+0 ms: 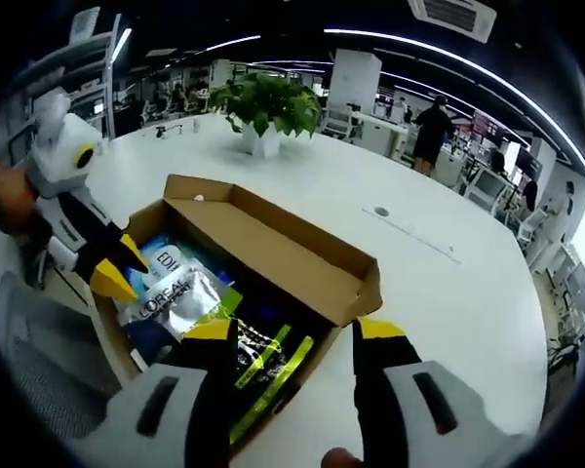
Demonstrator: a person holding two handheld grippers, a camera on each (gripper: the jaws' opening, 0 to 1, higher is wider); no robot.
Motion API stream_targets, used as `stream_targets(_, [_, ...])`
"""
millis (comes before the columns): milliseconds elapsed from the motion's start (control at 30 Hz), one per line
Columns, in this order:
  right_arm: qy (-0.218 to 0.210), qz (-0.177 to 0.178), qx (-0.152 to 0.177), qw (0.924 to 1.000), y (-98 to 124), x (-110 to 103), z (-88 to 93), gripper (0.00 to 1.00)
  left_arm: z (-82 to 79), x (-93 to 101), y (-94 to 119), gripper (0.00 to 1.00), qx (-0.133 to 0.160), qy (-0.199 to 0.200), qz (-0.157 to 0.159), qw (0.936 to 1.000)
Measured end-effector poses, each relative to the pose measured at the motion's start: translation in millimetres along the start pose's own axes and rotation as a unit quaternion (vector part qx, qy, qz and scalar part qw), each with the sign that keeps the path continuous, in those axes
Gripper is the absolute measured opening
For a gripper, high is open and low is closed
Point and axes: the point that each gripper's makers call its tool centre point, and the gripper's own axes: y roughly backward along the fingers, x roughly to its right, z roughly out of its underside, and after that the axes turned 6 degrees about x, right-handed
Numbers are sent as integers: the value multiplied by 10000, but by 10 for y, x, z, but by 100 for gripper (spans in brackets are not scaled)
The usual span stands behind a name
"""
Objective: Operate the shoe box by opening the lid, removing the specified soft item, and placing it in the target area until the item is outside and the box remains undamaged.
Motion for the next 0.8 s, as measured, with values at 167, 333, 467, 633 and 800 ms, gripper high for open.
stream_targets(167, [67,-83,-60,9999,56,-116,70,42,43,26,-107,27,-154,236,77,9996])
stream_targets(333, [32,-125,-85,9999,103,-189,126,40,57,96,-175,14,-339,558,218,9976])
stream_targets(467, [62,-180,-116,9998,128,-236,160,39,93,116,-211,10,-473,513,179,9974])
stream_targets(633, [56,-224,-123,9997,142,-261,166,38,64,121,-214,0,-402,606,203,9971])
stream_targets(800, [-119,-300,-157,9994,132,-322,184,37,25,-4,-131,0,-224,624,-31,9978])
